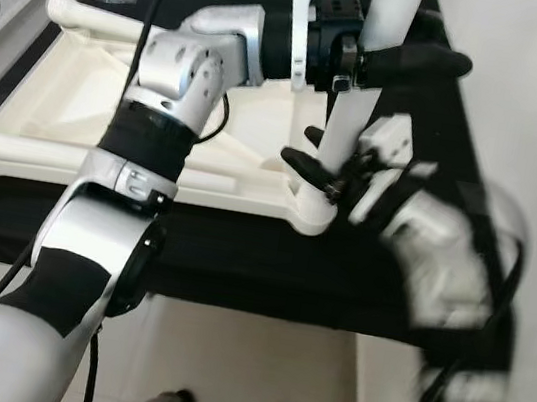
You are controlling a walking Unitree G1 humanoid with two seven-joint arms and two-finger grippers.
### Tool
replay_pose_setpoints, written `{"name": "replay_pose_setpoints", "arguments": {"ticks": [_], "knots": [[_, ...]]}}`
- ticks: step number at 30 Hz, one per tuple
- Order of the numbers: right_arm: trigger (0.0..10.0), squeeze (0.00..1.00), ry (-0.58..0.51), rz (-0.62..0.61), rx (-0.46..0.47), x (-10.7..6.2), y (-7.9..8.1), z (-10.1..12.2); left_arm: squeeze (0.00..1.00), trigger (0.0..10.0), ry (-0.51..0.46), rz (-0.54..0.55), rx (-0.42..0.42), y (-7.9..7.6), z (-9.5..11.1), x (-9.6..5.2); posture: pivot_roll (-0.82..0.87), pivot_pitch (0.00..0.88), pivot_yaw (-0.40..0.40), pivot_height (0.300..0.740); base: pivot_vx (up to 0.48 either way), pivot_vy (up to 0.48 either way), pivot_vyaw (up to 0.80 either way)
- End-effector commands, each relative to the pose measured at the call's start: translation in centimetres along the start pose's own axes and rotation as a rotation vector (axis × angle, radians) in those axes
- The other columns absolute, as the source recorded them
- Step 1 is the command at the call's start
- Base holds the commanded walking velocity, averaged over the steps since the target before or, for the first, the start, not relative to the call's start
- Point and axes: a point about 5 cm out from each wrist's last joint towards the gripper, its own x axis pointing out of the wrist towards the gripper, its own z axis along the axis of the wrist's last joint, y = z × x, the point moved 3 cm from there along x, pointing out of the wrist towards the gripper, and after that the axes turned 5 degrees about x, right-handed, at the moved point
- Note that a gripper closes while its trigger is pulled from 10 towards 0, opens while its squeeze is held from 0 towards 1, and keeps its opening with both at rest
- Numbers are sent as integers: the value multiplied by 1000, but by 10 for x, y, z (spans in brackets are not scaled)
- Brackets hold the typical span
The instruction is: Building children table
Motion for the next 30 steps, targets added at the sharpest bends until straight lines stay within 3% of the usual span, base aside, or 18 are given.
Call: {"name": "replay_pose_setpoints", "arguments": {"ticks": [1, 2, 4, 10, 11, 20, 21, 22, 23, 24, 25, 27, 28, 29, 30], "knots": [[0, 0, 255, -119, 79, -19, 18, -60, 0, 10000, 3, -7, 20, -1, 6, 5, 51, 241, 6, 740, 0, 0, 0], [0, 0, 248, -188, 71, -24, 27, -61, 0, 10000, 6, -7, 22, -1, 6, 6, 44, 229, 14, 740, 0, 0, 0], [0, 0, 244, -204, 65, -24, 32, -61, 0, 10000, 8, -11, 24, -1, 6, 6, 45, 227, 15, 740, 0, 0, 0], [0, 0, 234, -202, 38, -12, 32, -58, 0, 10000, 5, -40, 25, -4, 5, 10, 34, 208, 17, 740, 0, 0, 0], [0, 0, 234, -211, 38, -12, 33, -56, 0, 0, 3, -48, 22, -5, 5, 10, 32, 203, 20, 740, 0, 0, 0], [0, 0, 237, -274, 41, -20, 37, -50, 0, 0, 6, -79, 28, -8, 5, 10, 29, 193, 26, 740, 0, 0, 0], [4824, 0, 237, -279, 38, -20, 36, -49, 0, 0, 7, -82, 28, -9, 5, 10, 29, 191, 28, 740, 0, 0, 0], [4824, 0, 228, -275, 39, -20, 35, -47, 0, 0, 9, -88, 28, -10, 4, 10, 30, 190, 27, 740, 0, 0, 0], [10000, 0, 201, -267, 35, -19, 28, -42, 0, 0, 10, -97, 27, -11, 4, 11, 30, 188, 29, 740, 0, 0, 0], [10000, 0, 201, -267, 35, -19, 28, -42, 0, 0, 10, -97, 27, -11, 4, 11, 30, 188, 29, 740, 0, 0, 0], [10000, 694, 159, -203, 31, -16, 24, -34, 0, 0, 12, -103, 27, -12, 3, 11, 30, 187, 30, 740, 0, 0, 0], [10000, 694, 129, -158, 26, -14, 21, -28, 0, 0, 12, -108, 26, -13, 3, 11, 31, 186, 30, 740, 0, 0, 0], [10000, 1000, 95, -76, 27, -10, 18, -19, 0, 0, 13, -112, 27, -13, 3, 11, 32, 184, 30, 740, 0, 0, 0], [10000, 1000, 95, -76, 27, -10, 18, -19, 0, 0, 13, -112, 27, -13, 3, 11, 32, 184, 30, 740, 0, 0, 0], [10000, 1000, 68, 31, 13, -7, 14, -8, 0, 0, 12, -117, 28, -14, 3, 12, 32, 183, 31, 740, 0, 0, 0]]}}
